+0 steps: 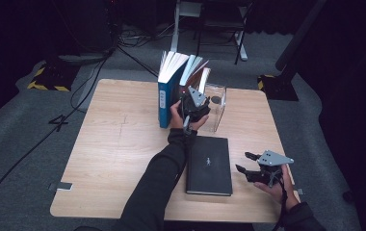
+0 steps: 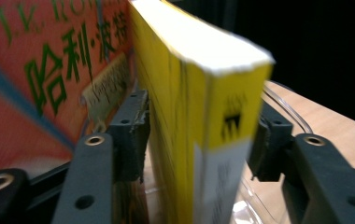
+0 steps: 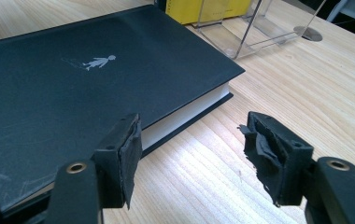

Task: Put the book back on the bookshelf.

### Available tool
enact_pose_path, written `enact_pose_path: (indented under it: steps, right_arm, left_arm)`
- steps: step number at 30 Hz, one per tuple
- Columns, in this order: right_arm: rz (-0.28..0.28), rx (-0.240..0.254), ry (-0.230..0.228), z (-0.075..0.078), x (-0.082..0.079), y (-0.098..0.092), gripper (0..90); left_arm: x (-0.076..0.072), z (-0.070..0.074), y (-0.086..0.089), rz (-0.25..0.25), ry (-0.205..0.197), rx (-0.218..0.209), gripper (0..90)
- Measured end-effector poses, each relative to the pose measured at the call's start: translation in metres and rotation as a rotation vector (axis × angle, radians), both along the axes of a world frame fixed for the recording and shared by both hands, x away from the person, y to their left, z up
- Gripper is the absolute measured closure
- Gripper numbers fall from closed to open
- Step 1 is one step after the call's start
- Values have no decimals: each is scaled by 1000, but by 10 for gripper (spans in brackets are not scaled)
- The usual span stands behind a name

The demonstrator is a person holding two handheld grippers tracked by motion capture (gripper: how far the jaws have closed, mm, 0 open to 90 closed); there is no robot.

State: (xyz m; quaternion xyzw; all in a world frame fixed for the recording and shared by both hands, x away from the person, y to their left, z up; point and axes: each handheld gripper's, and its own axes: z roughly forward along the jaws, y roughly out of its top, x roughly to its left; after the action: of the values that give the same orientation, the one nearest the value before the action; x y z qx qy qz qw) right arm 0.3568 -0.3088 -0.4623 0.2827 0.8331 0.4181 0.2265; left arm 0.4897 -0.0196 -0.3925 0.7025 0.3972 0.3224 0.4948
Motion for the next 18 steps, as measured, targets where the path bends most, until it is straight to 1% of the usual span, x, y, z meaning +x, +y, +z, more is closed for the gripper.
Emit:
enact_pose_path:
  steps: [3,5,7,8,9,10,11,12,13,14,18]
  right_arm:
    - [-3,1,6,-1,0,0,371]
    - [2,-3,9,-1,0,1,370]
    - [3,-6,10,-2,0,1,370]
    - [2,-8,11,-2,1,1,371]
    - [2,-9,14,-3,1,1,370]
    - [2,-11,15,-3,1,2,371]
    - [2,-11,16,-3,1,2,370]
    - [2,-11,16,-3,1,2,370]
    - [2,-15,15,-4,1,3,371]
    - [3,-17,17,-4,1,3,370]
    - [9,-25,19,-6,1,5,371]
  left_arm:
    - [-4,-6,10,-18,12,-3,454]
    - [-7,-12,17,-48,29,-1,456]
    - [-11,-18,20,-66,37,21,455]
    - [-11,-18,20,-66,37,21,449]
    - [-14,-26,22,-81,51,43,451]
    - [-15,-30,23,-89,62,46,457]
    - [-15,-30,23,-89,62,46,461]
    - [-15,-35,25,-98,77,55,461]
    - [-15,-41,26,-103,88,73,472]
    - [-14,-44,26,-105,96,82,490]
    - [-12,-54,26,-104,130,120,535]
